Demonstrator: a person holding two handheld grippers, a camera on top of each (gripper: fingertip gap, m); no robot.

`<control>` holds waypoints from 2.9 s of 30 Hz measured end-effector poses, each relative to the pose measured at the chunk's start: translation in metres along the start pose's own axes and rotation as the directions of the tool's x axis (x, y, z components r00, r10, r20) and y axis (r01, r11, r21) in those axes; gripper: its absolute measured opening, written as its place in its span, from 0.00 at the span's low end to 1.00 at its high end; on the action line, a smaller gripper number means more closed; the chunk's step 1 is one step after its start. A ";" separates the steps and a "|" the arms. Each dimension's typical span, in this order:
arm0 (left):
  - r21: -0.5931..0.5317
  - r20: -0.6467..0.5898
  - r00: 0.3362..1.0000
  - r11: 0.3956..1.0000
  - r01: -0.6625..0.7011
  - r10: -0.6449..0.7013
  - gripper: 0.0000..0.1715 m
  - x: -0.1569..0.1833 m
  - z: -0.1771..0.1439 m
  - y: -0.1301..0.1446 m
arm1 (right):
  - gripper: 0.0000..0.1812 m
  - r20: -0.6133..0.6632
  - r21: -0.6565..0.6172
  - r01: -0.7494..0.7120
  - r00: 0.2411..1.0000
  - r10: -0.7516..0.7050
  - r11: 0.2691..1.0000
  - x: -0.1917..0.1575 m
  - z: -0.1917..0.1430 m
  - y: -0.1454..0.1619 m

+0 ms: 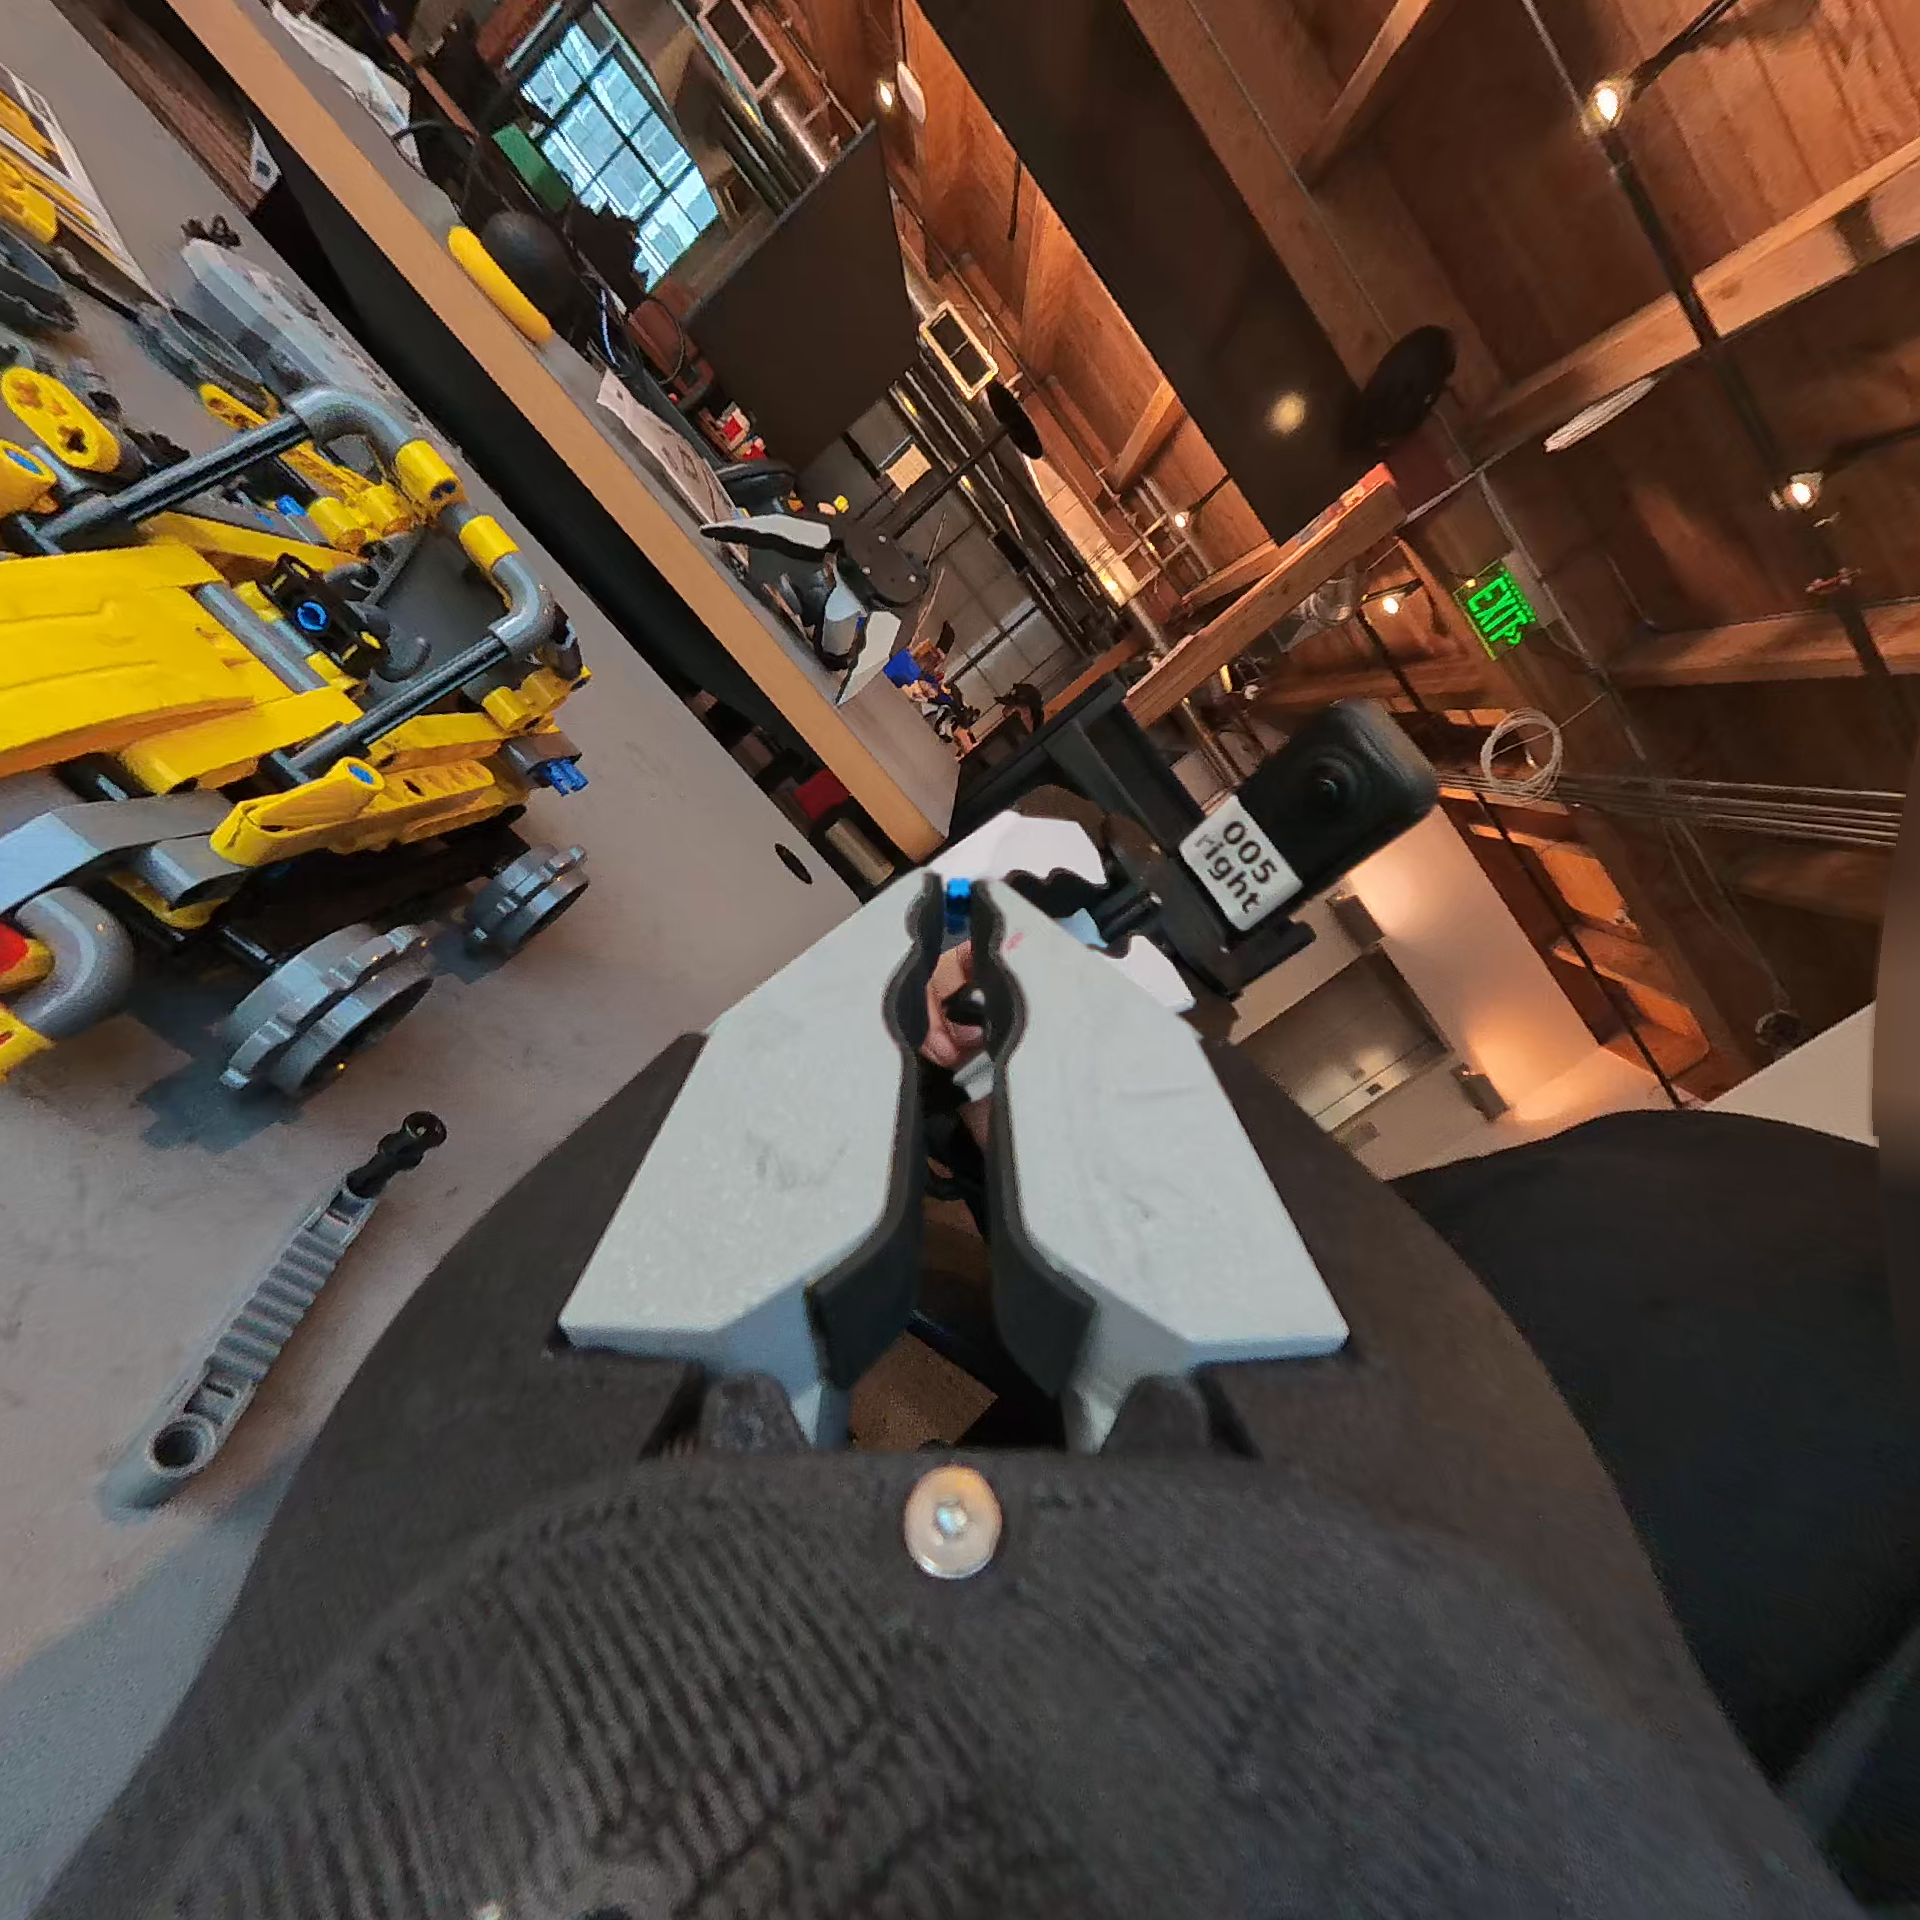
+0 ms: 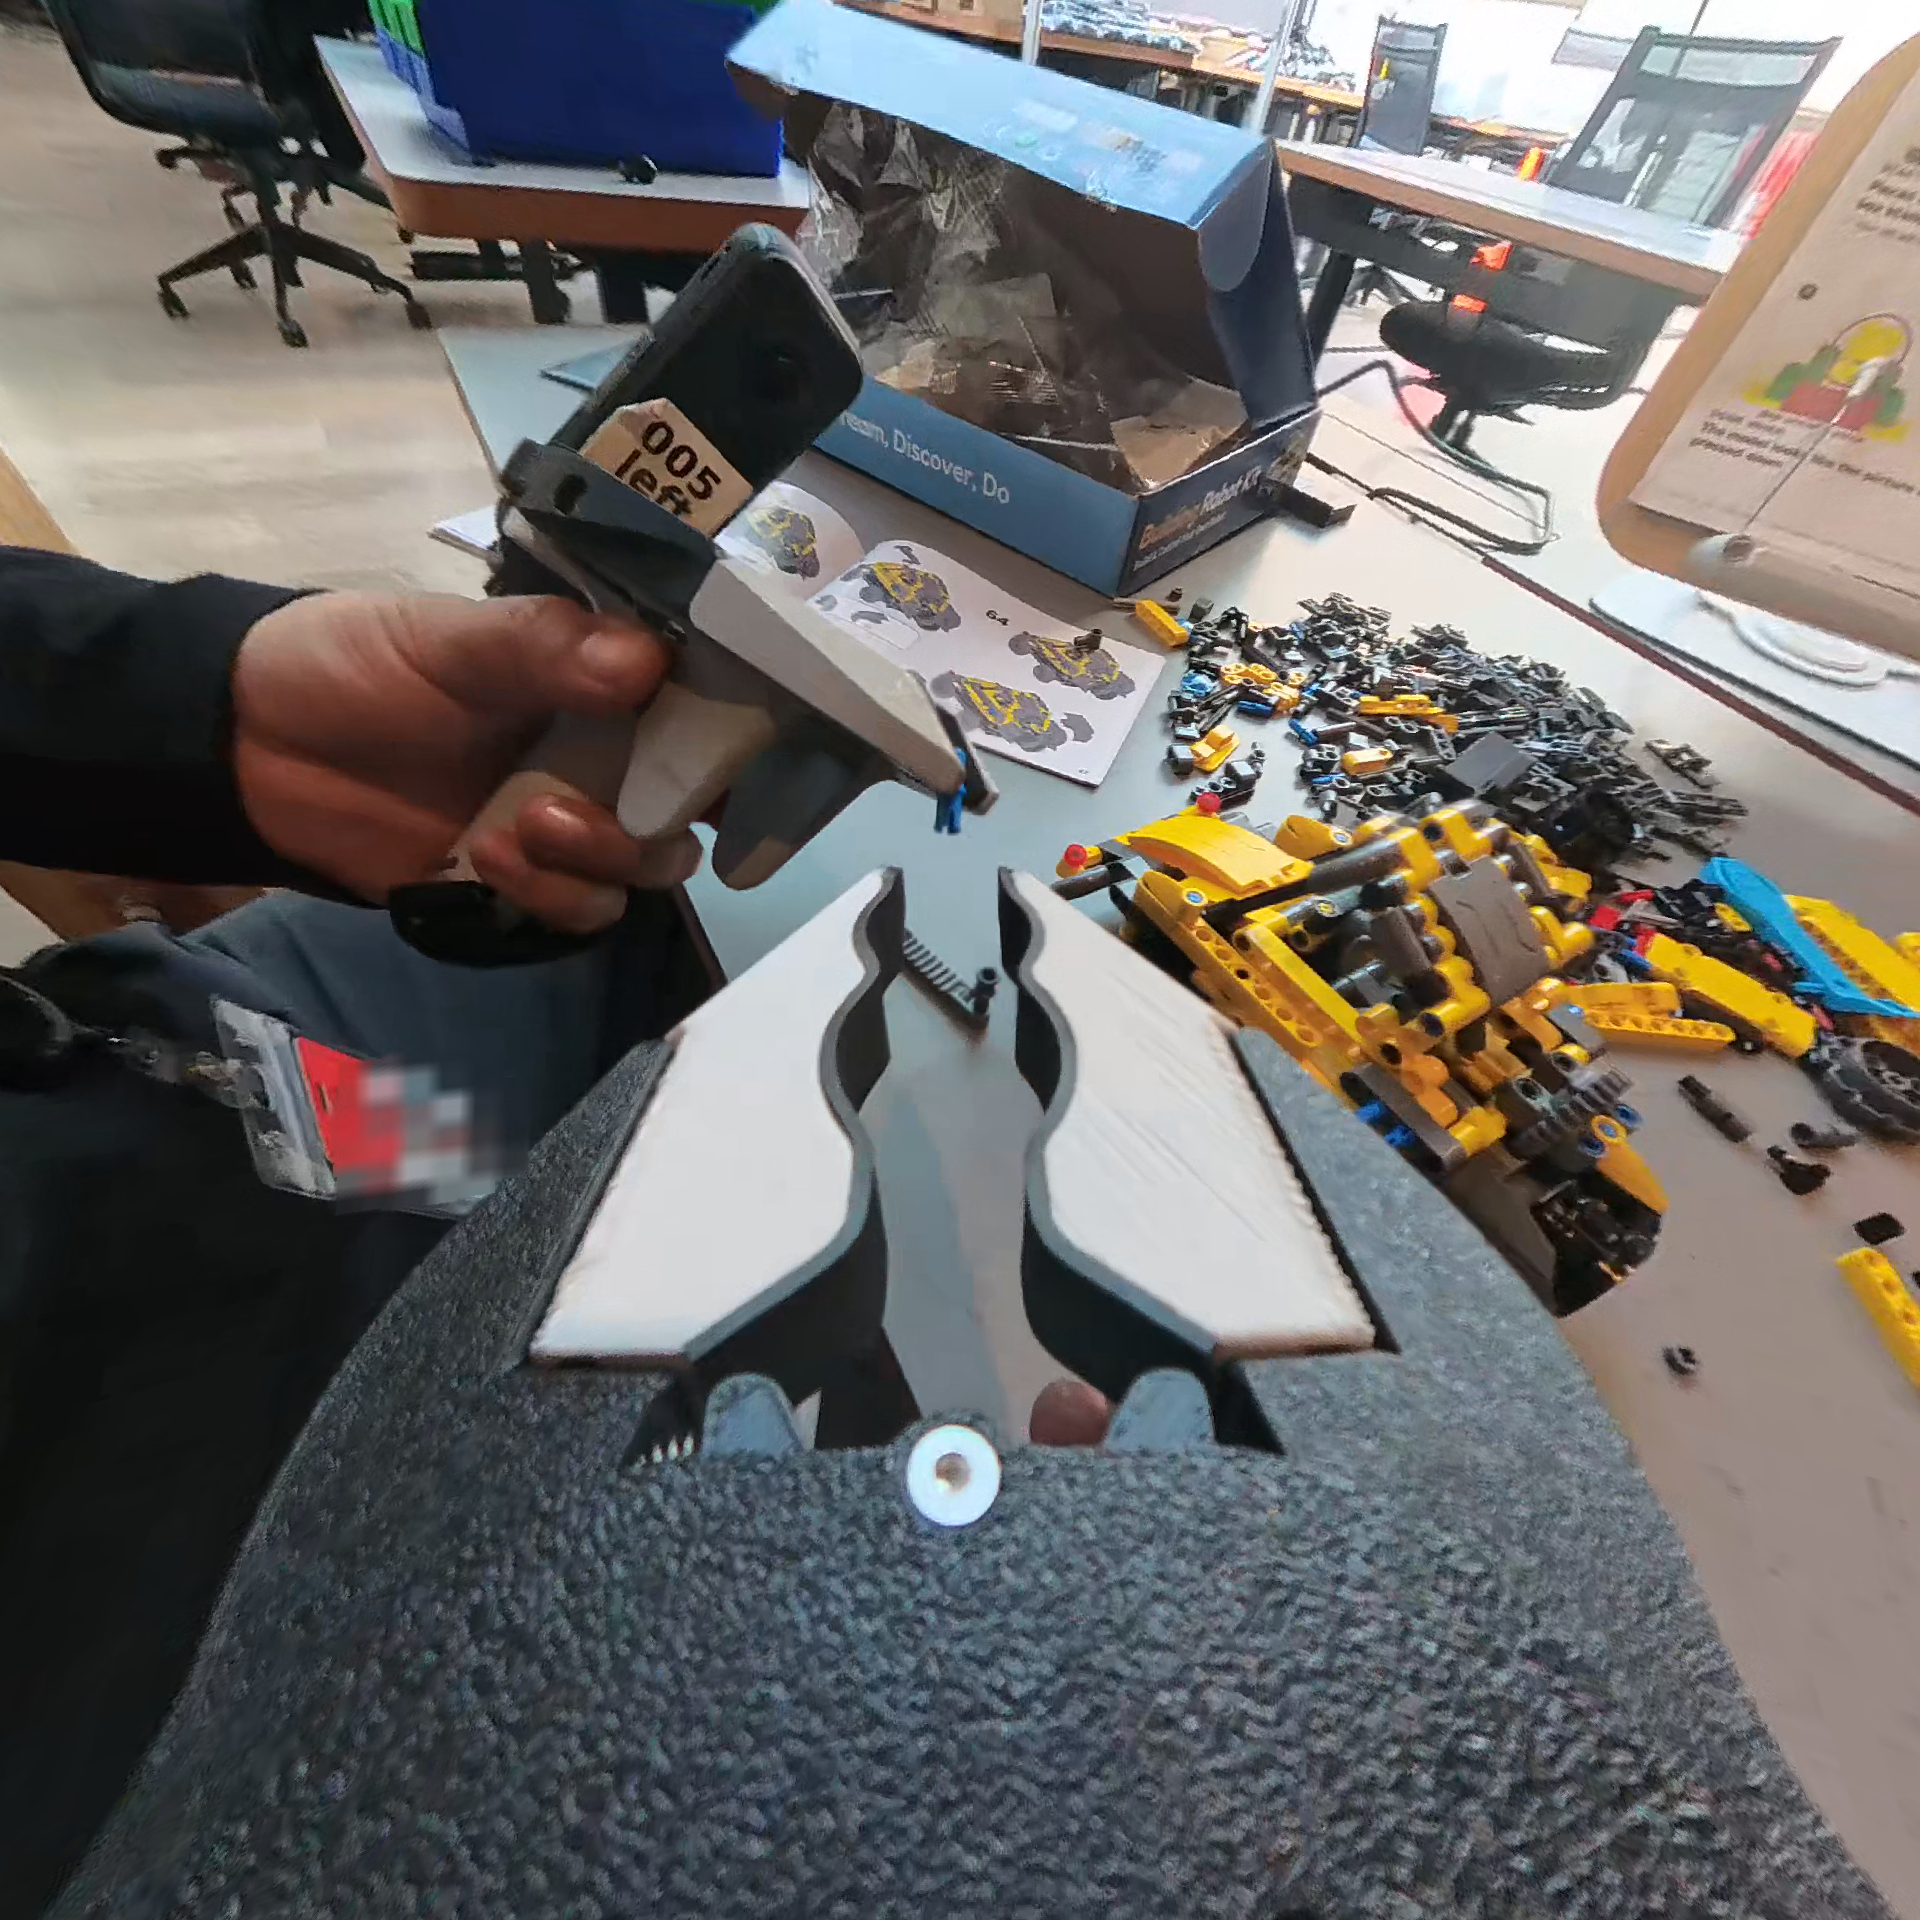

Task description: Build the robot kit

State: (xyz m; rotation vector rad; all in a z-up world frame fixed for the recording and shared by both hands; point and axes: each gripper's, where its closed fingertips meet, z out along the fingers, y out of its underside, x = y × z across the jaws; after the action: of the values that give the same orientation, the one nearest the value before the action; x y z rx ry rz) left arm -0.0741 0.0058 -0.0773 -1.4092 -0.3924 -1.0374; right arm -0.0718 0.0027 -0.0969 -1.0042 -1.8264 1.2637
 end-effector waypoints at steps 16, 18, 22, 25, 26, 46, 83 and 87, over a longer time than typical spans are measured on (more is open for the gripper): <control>-0.065 0.108 0.994 0.998 -0.017 0.024 0.01 -0.013 0.001 0.012 | 0.02 -0.070 -0.061 0.061 0.995 -0.065 0.996 0.001 0.010 0.008; -0.067 0.118 0.993 0.998 -0.009 0.017 0.01 -0.015 0.002 0.012 | 0.02 -0.061 -0.069 0.035 0.997 -0.039 0.997 0.000 0.011 0.011; -0.099 0.154 0.988 0.995 -0.019 0.034 0.01 -0.021 0.000 0.015 | 0.02 -0.021 -0.056 -0.072 0.997 0.071 0.996 -0.001 0.014 0.017; -0.127 0.182 0.982 0.991 -0.032 0.054 0.01 -0.026 -0.001 0.018 | 0.02 -0.009 -0.055 -0.145 0.989 0.145 0.988 0.002 0.015 0.023; -0.131 0.190 0.980 0.991 -0.028 0.052 0.02 -0.028 -0.002 0.018 | 0.02 -0.006 -0.058 -0.166 0.986 0.166 0.984 0.004 0.015 0.026; -0.853 0.219 0.574 0.440 -0.281 0.789 0.03 -0.116 -0.060 0.043 | 0.02 -0.002 -0.414 -0.357 0.920 0.391 0.837 -0.011 0.042 0.097; -0.878 -0.089 0.529 0.185 -0.442 0.844 0.07 -0.063 -0.061 0.084 | 0.03 0.158 -0.378 -0.460 0.823 0.546 0.803 -0.045 0.009 0.080; -0.877 -0.057 0.543 0.218 -0.428 0.838 0.08 -0.057 -0.062 0.091 | 0.03 0.205 -0.352 -0.500 0.784 0.586 0.791 -0.050 -0.002 0.072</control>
State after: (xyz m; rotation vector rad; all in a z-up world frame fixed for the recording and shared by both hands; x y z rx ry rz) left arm -0.0554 -0.0464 -0.1881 -2.3961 0.5248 -0.0420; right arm -0.0320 -0.0241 -0.1706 -1.6757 -2.0682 1.6000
